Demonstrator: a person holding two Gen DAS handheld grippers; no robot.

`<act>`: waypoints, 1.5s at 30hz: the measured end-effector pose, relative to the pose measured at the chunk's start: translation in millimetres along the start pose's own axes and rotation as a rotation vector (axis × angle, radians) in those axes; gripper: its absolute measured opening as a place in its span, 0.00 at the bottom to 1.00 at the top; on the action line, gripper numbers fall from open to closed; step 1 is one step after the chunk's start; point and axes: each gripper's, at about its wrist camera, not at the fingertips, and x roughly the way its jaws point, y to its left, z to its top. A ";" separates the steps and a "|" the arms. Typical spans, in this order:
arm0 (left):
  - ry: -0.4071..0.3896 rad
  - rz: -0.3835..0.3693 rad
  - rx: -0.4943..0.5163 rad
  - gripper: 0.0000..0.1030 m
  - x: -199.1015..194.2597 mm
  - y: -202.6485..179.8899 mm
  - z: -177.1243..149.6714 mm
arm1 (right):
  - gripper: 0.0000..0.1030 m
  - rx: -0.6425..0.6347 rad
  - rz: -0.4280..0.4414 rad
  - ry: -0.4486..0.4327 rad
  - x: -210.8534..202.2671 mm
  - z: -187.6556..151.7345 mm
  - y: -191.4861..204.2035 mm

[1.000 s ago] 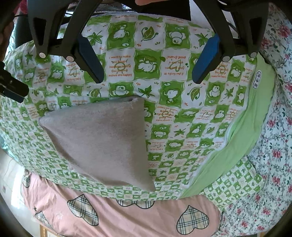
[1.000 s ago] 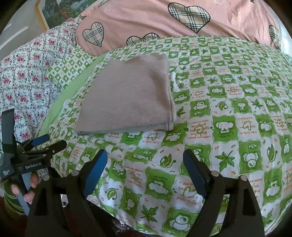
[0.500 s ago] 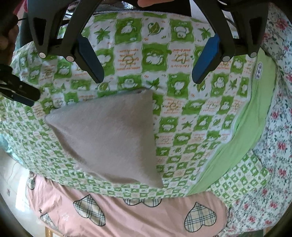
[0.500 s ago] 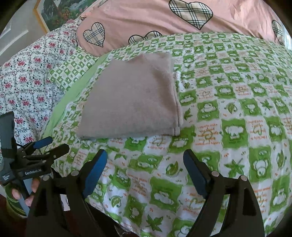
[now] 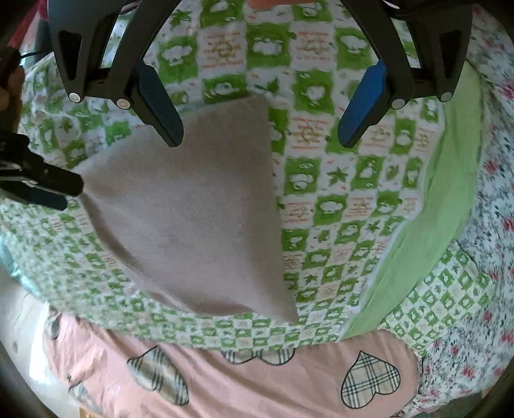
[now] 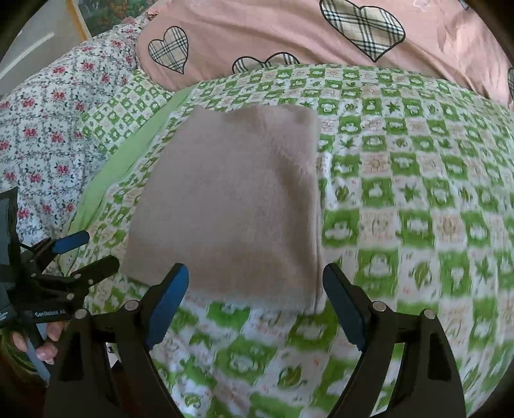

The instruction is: Fold small clothes

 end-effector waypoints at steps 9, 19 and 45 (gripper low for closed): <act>-0.062 0.023 -0.062 0.94 -1.5 8.6 -0.4 | 0.83 -0.053 -0.001 -0.041 10.1 4.6 10.3; -0.074 0.081 -0.060 0.94 -8.8 -1.6 0.0 | 0.84 -0.049 0.030 -0.033 7.3 4.6 8.7; -0.097 0.020 -0.061 0.94 2.6 -6.7 13.4 | 0.89 -0.045 0.022 -0.063 9.9 9.3 16.0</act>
